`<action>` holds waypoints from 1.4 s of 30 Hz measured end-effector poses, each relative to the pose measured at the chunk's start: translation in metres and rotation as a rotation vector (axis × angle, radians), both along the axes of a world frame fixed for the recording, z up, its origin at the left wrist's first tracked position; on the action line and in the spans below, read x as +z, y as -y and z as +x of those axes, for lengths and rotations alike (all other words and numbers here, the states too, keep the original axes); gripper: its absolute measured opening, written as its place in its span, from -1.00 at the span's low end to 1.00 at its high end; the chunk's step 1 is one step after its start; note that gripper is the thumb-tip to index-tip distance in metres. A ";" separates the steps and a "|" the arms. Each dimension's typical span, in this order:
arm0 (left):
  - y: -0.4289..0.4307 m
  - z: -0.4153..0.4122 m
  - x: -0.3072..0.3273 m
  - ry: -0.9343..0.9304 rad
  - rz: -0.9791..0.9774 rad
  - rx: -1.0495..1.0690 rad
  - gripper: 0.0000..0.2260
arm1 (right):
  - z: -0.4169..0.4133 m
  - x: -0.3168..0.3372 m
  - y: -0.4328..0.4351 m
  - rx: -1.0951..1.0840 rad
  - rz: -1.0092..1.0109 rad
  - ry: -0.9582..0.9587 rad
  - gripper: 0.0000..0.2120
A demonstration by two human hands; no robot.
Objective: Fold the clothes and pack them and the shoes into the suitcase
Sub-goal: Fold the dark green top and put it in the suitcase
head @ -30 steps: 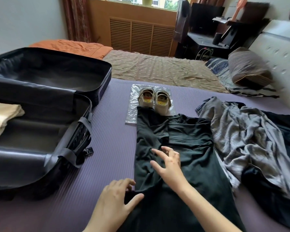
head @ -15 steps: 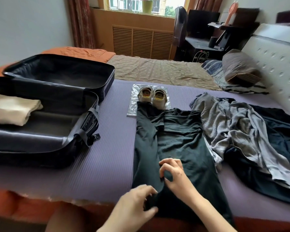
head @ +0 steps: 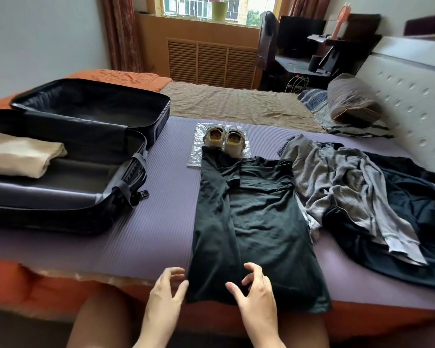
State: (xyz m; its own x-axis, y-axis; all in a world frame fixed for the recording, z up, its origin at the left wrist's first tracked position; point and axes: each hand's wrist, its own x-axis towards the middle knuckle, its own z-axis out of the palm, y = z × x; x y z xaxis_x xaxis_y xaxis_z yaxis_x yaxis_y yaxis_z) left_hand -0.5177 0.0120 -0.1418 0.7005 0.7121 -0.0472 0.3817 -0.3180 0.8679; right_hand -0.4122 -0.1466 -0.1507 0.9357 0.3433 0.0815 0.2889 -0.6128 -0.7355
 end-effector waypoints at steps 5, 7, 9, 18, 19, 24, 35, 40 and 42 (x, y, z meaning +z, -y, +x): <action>0.012 0.006 -0.003 -0.008 -0.126 0.040 -0.78 | -0.005 0.003 -0.008 -0.060 -0.088 -0.010 -0.59; 0.016 0.006 -0.006 0.002 -0.168 0.088 -0.80 | -0.006 0.004 -0.007 -0.067 -0.078 -0.004 -0.62; 0.017 0.006 -0.007 0.032 -0.218 0.126 -0.81 | -0.008 0.004 -0.004 -0.072 -0.053 0.007 -0.66; 0.031 0.010 -0.009 0.107 -0.221 0.214 -0.88 | -0.017 -0.001 -0.001 -0.080 0.197 -0.102 -0.56; 0.031 0.011 -0.009 0.120 -0.248 0.249 -0.85 | -0.017 -0.001 -0.001 -0.074 0.212 -0.107 -0.56; 0.031 0.008 -0.008 0.194 -0.395 0.269 -0.74 | -0.015 -0.001 0.006 -0.035 0.224 -0.088 -0.50; 0.031 -0.006 -0.011 0.099 -0.337 0.224 -0.55 | -0.016 -0.013 0.019 0.031 0.076 -0.010 -0.63; 0.034 -0.003 -0.016 0.155 -0.423 0.237 -0.61 | -0.018 -0.008 0.009 -0.022 0.149 -0.127 -0.58; 0.034 -0.002 -0.018 0.178 -0.431 0.239 -0.70 | -0.019 -0.010 0.007 -0.006 0.163 -0.128 -0.57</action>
State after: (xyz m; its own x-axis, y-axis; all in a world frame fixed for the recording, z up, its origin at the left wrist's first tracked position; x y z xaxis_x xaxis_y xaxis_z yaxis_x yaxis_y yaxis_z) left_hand -0.5198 -0.0217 -0.1595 0.5451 0.7952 -0.2656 0.2343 0.1598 0.9590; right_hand -0.4308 -0.1537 -0.1611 0.9441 0.3293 0.0162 0.1834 -0.4839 -0.8557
